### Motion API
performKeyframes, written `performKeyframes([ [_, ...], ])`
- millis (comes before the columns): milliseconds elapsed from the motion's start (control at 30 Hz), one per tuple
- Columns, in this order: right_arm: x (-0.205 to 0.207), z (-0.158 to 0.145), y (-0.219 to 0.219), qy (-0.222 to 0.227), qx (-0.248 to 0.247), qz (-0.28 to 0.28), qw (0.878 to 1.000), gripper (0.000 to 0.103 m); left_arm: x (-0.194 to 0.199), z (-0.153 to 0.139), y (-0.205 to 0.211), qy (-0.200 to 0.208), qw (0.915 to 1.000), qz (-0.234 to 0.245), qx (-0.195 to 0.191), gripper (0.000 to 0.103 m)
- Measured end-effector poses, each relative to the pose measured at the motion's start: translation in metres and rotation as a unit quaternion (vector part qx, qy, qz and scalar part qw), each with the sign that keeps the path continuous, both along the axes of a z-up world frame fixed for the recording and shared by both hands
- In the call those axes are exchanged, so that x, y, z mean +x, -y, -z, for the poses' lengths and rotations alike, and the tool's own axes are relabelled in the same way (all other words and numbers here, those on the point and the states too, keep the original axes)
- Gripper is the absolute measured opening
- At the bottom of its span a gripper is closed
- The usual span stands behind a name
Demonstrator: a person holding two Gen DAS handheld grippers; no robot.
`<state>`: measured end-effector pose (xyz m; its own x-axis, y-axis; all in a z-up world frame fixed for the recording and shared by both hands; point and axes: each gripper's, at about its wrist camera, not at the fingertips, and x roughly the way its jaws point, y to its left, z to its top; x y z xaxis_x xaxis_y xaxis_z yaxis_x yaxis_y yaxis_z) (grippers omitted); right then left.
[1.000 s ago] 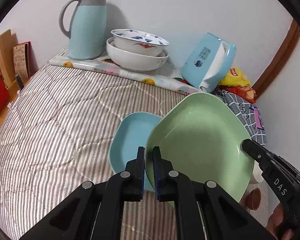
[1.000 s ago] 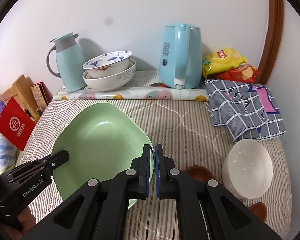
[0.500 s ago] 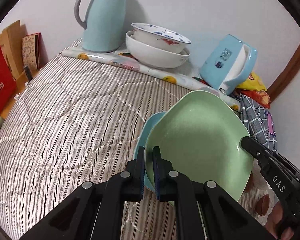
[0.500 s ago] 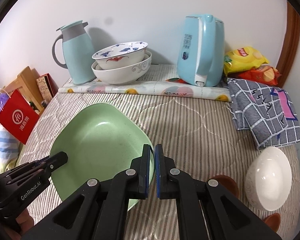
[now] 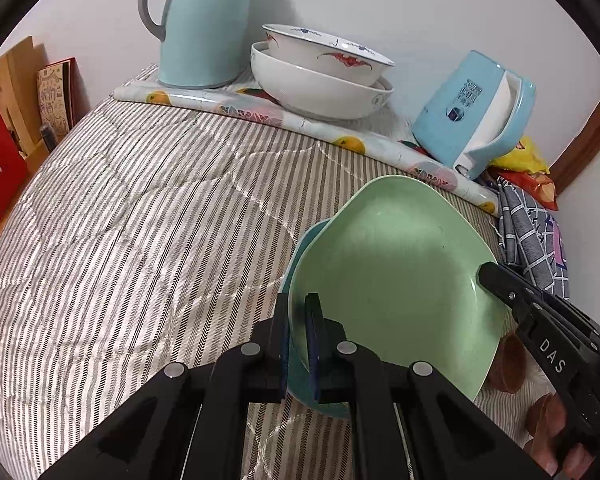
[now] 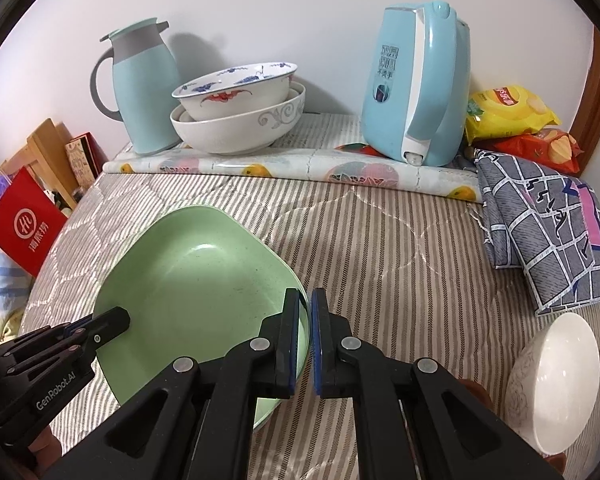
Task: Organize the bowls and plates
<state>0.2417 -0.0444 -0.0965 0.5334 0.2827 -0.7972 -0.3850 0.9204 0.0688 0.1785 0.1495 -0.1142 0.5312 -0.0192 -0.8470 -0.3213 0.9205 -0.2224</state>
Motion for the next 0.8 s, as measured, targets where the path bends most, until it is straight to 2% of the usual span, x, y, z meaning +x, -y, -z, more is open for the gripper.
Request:
performKeyframes([
  [267,0.008,0.012,0.000,-0.011,-0.003,-0.005,1.000,0.007,0.001,0.007,0.001,-0.010,0.9999,0.006,-0.004,0.009],
  [567,0.006,0.012,-0.002,-0.009,-0.002,-0.008,1.000,0.008,-0.004,0.002,0.003,-0.017,0.9996,0.020,-0.006,0.014],
  [600,0.006,0.011,-0.001,-0.010,-0.001,-0.008,1.000,0.010,-0.006,0.001,0.004,-0.016,0.9996,0.023,-0.008,0.018],
  [700,0.001,0.007,0.003,-0.009,0.004,-0.005,1.000,0.030,-0.010,-0.004,0.006,-0.008,0.9994,0.033,-0.013,0.027],
  [733,-0.002,0.005,0.005,-0.005,0.003,-0.002,1.000,0.033,-0.012,-0.007,0.008,-0.006,0.9994,0.034,-0.009,0.031],
  [800,-0.007,0.002,0.009,-0.004,0.003,0.000,1.000,0.034,-0.015,-0.010,0.010,-0.006,0.9995,0.031,0.003,0.037],
])
